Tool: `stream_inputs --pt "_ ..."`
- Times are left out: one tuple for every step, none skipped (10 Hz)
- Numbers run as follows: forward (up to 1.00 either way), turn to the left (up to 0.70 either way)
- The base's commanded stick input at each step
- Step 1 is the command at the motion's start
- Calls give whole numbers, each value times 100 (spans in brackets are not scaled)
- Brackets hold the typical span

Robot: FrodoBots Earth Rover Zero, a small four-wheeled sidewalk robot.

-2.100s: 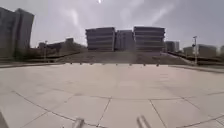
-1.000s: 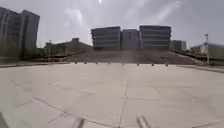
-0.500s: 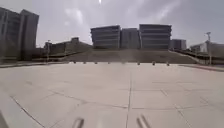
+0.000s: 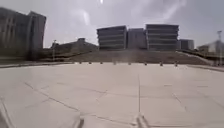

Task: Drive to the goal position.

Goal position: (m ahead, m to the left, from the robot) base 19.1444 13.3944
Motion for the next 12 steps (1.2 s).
stream_inputs --pt "70 0" --pt "70 0" --pt "70 0" --pt "70 0" --pt "70 0" --pt "70 0" --pt "70 0" --pt "70 0" --pt "70 0" --pt "70 0" --pt "70 0" --pt "70 0"
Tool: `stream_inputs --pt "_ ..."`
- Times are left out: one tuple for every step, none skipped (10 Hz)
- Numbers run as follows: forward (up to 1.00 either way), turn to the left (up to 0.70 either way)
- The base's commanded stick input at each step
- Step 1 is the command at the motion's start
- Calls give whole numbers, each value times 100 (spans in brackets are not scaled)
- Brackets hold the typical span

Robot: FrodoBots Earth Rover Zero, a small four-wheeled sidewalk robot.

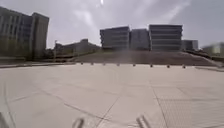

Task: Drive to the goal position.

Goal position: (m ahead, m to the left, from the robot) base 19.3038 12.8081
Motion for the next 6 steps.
stream_inputs --pt "70 0" --pt "70 0" --pt "70 0" --pt "70 0" --pt "70 0" --pt "70 0"
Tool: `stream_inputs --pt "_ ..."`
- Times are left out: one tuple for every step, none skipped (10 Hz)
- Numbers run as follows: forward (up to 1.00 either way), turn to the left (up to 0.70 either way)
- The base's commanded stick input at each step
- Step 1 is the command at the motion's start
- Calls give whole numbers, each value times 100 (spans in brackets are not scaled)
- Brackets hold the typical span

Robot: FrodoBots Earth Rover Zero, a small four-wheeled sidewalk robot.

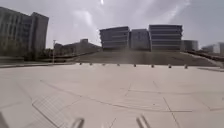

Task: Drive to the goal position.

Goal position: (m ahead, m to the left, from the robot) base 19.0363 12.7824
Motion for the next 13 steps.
stream_inputs --pt "70 0" --pt "70 0" --pt "70 0" --pt "70 0" --pt "70 0" --pt "70 0" --pt "70 0" --pt "70 0" --pt "70 0" --pt "70 0" --pt "70 0" --pt "70 0" --pt "70 0"
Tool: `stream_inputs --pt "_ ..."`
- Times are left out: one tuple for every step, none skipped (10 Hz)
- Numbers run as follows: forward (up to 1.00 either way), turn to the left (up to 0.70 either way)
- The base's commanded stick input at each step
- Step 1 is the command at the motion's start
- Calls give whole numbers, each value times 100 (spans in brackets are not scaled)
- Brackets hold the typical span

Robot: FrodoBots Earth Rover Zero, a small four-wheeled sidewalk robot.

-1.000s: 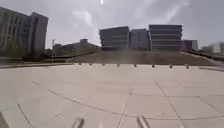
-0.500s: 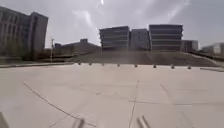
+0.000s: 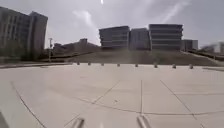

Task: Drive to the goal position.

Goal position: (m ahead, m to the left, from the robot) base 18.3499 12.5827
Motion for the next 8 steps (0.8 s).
stream_inputs --pt "70 0" --pt "70 0" --pt "70 0" --pt "70 0" --pt "70 0" --pt "70 0" --pt "70 0" --pt "70 0"
